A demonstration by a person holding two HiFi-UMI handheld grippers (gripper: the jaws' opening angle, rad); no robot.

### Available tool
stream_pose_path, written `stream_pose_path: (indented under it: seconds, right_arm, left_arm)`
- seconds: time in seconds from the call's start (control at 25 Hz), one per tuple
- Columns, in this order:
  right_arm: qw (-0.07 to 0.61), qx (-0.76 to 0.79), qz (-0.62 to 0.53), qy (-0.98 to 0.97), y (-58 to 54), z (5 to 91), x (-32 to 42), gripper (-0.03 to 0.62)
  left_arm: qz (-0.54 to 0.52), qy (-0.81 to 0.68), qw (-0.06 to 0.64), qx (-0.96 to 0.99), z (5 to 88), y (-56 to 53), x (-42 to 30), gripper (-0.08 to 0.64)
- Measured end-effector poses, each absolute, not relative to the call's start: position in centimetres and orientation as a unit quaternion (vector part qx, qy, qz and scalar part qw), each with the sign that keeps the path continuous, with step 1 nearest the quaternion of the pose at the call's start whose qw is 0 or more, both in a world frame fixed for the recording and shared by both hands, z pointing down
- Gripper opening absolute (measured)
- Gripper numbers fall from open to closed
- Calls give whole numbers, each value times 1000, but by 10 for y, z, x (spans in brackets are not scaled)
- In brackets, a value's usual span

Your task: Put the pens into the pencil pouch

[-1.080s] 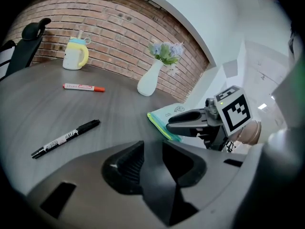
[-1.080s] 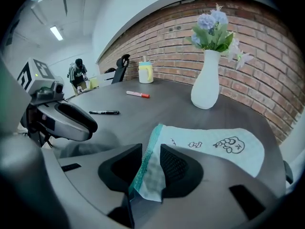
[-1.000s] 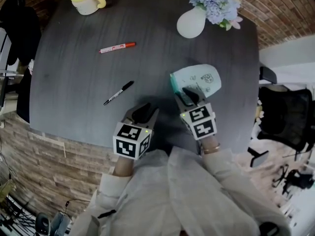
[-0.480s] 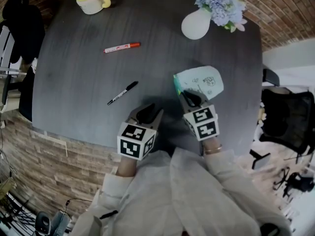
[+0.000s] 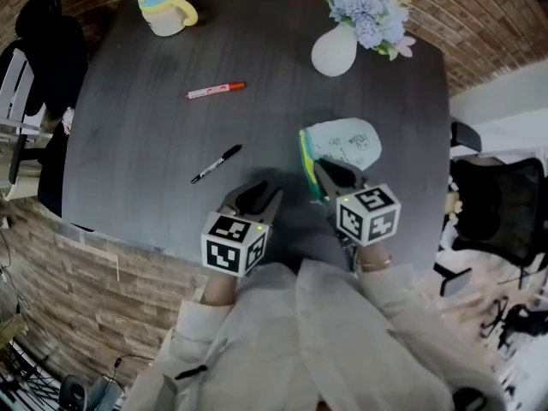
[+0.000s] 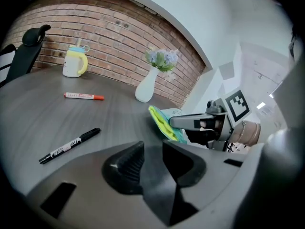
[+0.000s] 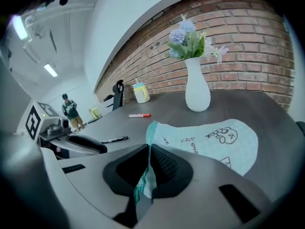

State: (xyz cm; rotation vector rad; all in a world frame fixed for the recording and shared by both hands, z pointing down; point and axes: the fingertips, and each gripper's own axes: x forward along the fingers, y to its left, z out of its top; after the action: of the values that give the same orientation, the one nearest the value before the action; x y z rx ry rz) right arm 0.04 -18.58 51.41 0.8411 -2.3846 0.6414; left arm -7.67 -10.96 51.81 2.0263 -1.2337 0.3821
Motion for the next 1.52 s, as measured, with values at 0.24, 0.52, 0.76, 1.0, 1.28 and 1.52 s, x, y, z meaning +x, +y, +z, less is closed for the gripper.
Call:
stream_pose_path:
  seconds: [0.24, 0.52, 0.76, 1.0, 1.28, 1.52]
  right_arm:
    - [195, 281, 284, -896, -173, 480, -12, 21]
    - [114, 235, 356, -897, -162, 438, -28, 21]
    - [47, 191, 413, -889, -162, 417, -39, 21]
    - [-49, 169, 522, -834, -170, 407, -33, 21]
    - [-75, 169, 542, -820, -176, 410, -19, 21]
    - [-95, 168, 550, -813, -179, 414, -11, 21]
  left_arm:
    - [157, -486, 337, 791, 506, -108, -85, 117]
    - [159, -504, 326, 784, 497, -104, -98, 117]
    - [156, -518, 324, 776, 493, -100, -106, 117]
    - [156, -527, 324, 770, 493, -100, -116, 116]
    - [160, -533, 322, 766, 496, -102, -120, 115]
    - [178, -553, 299, 757, 499, -108, -131, 117]
